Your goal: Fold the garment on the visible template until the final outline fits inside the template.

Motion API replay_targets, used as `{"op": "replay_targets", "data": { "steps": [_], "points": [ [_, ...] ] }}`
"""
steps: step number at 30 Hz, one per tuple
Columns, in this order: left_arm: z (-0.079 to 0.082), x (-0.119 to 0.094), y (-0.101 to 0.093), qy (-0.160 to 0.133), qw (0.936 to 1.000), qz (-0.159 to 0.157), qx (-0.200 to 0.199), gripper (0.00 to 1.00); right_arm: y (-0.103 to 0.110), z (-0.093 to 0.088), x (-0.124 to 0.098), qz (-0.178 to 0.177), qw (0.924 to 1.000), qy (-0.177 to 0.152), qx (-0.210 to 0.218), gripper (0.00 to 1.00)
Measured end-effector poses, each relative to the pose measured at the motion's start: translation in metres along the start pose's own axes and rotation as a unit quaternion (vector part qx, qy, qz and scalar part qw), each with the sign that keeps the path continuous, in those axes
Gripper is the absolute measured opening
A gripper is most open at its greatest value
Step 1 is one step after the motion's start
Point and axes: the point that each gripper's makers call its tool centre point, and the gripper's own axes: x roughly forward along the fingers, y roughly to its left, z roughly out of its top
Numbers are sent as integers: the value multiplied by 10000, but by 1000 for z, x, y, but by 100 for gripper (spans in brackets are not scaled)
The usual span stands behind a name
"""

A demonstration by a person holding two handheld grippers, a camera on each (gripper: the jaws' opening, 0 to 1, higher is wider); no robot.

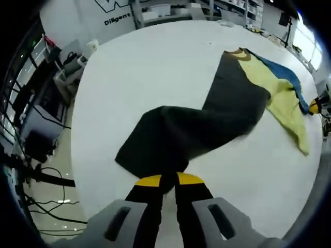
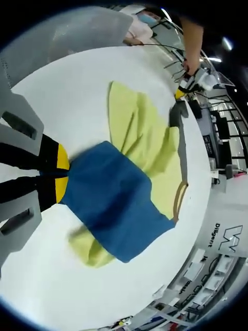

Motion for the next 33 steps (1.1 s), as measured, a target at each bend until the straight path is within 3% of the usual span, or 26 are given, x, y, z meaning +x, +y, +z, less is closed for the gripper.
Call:
{"op": "replay_targets", "data": {
  "steps": [5,8,13,24,27,31,33],
  "points": [
    [-2,-4,3,-12,9996,-16,-281,3,-4,-2,-1,-43,10000,27,-9,0],
    [-9,-7,2,83,10000,28,-18,2,-4,-2,-1,-47,10000,39,-11,0],
    [-24,-18,-1,196,9998,22,95,2,-2,-4,1,-29,10000,59,-18,0],
    [-73,-44,-5,853,9962,-127,116,2,1,-6,6,-11,10000,87,-44,0],
    [-88,-53,-9,1202,9925,-124,-195,2,1,-6,5,-10,10000,82,-7,0],
    [-97,-58,-9,1407,9899,-80,-129,2,-1,-6,1,-22,10000,57,23,0],
    [-103,-62,-13,1570,9870,-69,-339,2,-4,-1,-4,-53,10000,-57,36,0]
  ]
}}
